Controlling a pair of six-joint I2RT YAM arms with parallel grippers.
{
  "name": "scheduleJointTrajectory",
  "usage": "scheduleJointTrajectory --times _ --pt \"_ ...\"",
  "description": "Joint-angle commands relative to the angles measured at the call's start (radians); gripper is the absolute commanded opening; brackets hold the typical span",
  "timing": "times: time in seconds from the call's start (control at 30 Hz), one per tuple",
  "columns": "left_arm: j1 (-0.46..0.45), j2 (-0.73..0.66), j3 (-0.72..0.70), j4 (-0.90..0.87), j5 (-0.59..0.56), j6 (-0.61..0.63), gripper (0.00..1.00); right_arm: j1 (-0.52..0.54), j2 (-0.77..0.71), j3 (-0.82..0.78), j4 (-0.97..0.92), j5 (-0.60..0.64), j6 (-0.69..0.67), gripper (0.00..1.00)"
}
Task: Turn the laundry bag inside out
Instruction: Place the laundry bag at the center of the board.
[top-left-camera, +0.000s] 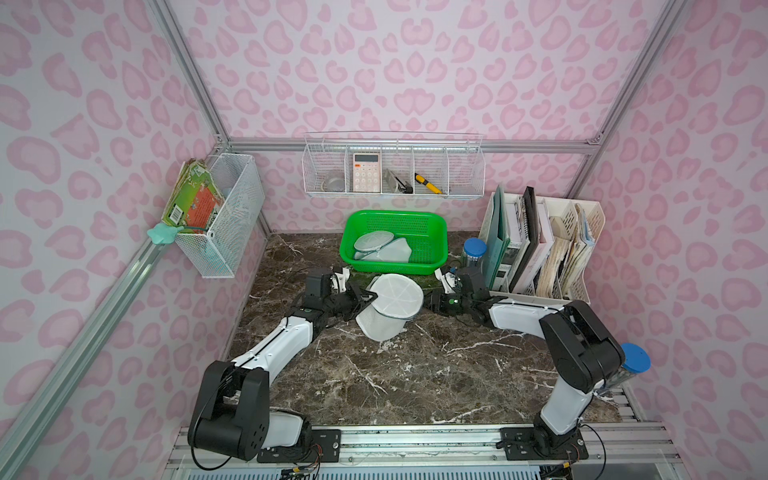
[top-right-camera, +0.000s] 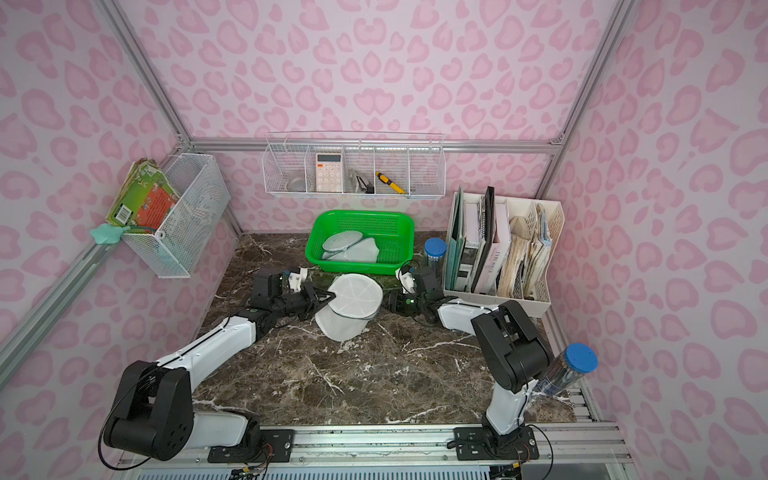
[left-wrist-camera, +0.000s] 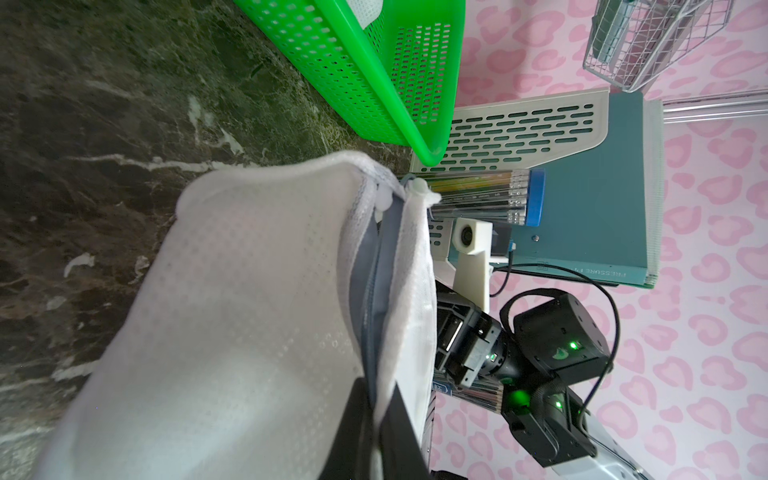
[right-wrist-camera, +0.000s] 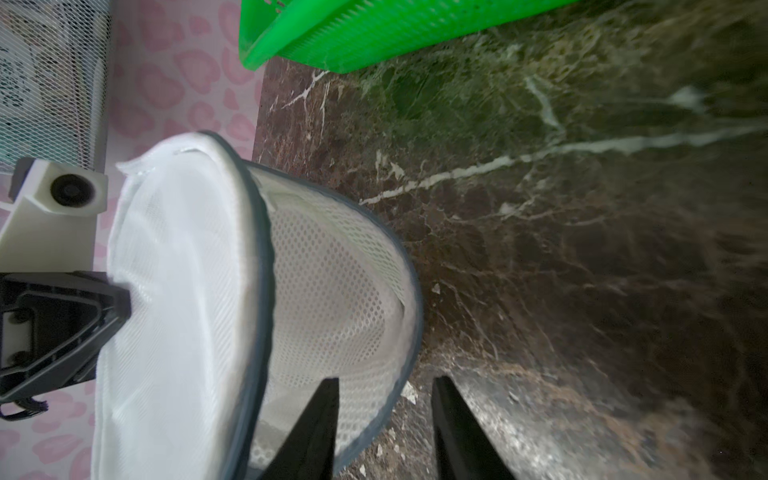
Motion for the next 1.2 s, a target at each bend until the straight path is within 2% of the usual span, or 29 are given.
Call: scheduleJointTrajectory --times 0.0,0.07,0.17,0.2,0.23,0.27,0.43,0.47,0.53,0.6,0.73,0.87,1.03,1.17 --pt "0.002 -0.002 -0.001 0.021 0.011 0.004 0.00 0.008 0.043 0.029 0.007 -0.048 0.004 0.39" --pt "0.001 -0.002 -0.001 0.020 0.011 0.005 0.00 0.011 0.060 0.042 0.014 -0.052 0.005 0.38" --pt "0.002 -0.004 -0.005 0.021 0.007 0.005 0.00 0.012 0.068 0.049 0.011 -0.052 0.006 0.30" --pt "0.001 -0.004 -0.004 0.021 0.006 0.005 0.00 0.012 0.068 0.048 0.011 -0.051 0.008 0.21" --pt "0.001 -0.003 -0.006 0.022 0.005 0.005 0.00 0.009 0.067 0.047 0.010 -0.051 0.008 0.07" --pt "0.001 -0.001 -0.005 0.023 0.003 0.005 0.00 0.007 0.063 0.047 0.004 -0.049 0.006 0.00" --pt "0.006 0.014 -0.002 0.015 -0.001 0.019 0.00 -0.007 -0.006 0.042 -0.061 -0.001 -0.019 0.00" --pt "0.007 0.017 0.000 0.011 -0.002 0.024 0.05 -0.009 -0.024 0.048 -0.085 0.011 -0.033 0.00" --pt "0.015 0.028 0.009 -0.001 0.001 0.039 0.26 -0.007 -0.063 0.060 -0.139 0.041 -0.067 0.00" --pt "0.027 0.038 0.024 -0.030 0.002 0.058 0.42 -0.004 -0.091 0.081 -0.192 0.063 -0.090 0.00" --pt "0.080 0.037 0.048 -0.092 -0.004 0.095 0.59 0.032 -0.124 0.172 -0.357 0.145 -0.165 0.00" --pt "0.150 0.015 0.099 -0.214 -0.001 0.157 0.63 0.074 -0.140 0.261 -0.469 0.211 -0.198 0.00" --pt "0.192 -0.039 0.209 -0.460 -0.104 0.298 0.74 0.125 -0.142 0.368 -0.562 0.300 -0.224 0.00" --pt "0.209 -0.062 0.245 -0.546 -0.123 0.344 0.74 0.146 -0.120 0.412 -0.571 0.311 -0.224 0.00"
